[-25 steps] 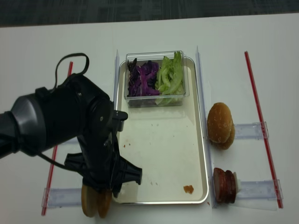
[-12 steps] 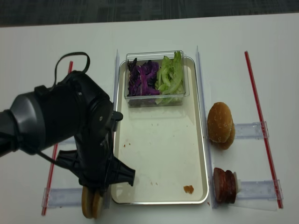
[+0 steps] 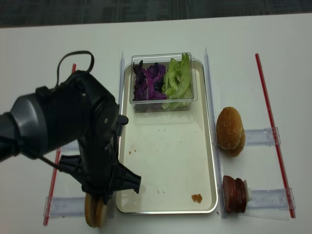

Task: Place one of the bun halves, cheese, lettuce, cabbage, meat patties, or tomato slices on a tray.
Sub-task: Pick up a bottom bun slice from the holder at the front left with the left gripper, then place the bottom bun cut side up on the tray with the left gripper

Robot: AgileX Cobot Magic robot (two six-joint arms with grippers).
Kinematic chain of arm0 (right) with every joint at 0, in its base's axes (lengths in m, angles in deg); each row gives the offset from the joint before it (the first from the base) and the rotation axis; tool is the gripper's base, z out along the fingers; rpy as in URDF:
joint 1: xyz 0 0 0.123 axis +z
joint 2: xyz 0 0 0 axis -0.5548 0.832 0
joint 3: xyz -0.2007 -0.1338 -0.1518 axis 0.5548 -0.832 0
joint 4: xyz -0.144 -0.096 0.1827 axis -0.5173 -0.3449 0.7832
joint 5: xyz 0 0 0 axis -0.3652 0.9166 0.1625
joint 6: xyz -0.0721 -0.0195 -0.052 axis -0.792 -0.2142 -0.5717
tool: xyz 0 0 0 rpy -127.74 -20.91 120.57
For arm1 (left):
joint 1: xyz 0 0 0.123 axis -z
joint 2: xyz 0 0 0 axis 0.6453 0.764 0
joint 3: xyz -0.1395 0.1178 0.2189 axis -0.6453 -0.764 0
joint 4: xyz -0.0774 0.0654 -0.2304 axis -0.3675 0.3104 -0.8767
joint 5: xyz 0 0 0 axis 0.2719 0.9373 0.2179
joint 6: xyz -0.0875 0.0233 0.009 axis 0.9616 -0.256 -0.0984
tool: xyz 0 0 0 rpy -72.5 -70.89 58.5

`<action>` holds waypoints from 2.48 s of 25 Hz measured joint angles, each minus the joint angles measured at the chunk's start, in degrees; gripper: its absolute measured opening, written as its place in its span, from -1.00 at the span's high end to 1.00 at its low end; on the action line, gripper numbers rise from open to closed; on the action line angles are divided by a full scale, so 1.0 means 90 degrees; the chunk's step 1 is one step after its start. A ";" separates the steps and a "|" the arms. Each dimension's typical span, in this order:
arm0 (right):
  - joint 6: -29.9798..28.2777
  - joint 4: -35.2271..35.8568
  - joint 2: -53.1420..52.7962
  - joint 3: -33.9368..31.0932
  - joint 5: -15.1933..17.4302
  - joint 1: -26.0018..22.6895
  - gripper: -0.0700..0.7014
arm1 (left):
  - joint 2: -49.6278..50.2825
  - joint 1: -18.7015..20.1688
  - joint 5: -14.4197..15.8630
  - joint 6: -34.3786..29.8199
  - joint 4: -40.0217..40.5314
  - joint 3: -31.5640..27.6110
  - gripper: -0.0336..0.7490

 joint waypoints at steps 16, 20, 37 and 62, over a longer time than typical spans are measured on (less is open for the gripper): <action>0.0000 0.0000 0.0000 0.0000 0.0000 0.0000 0.18 | -0.0135 0.0012 -0.0007 -0.0012 -0.0274 0.0887 0.64; 0.0000 0.0000 0.0000 0.0000 0.0000 0.0000 0.18 | -0.0342 0.0012 0.0005 -0.0021 -0.0289 0.0988 0.64; 0.0000 0.0000 0.0000 0.0000 0.0000 0.0000 0.18 | -0.0382 -0.0465 -0.0760 -0.1868 -0.2134 0.1027 0.64; -0.0054 0.0000 0.0000 0.0000 0.0000 0.0000 0.18 | -0.0382 -0.2275 -0.2178 -0.8038 -0.7996 -0.1154 0.64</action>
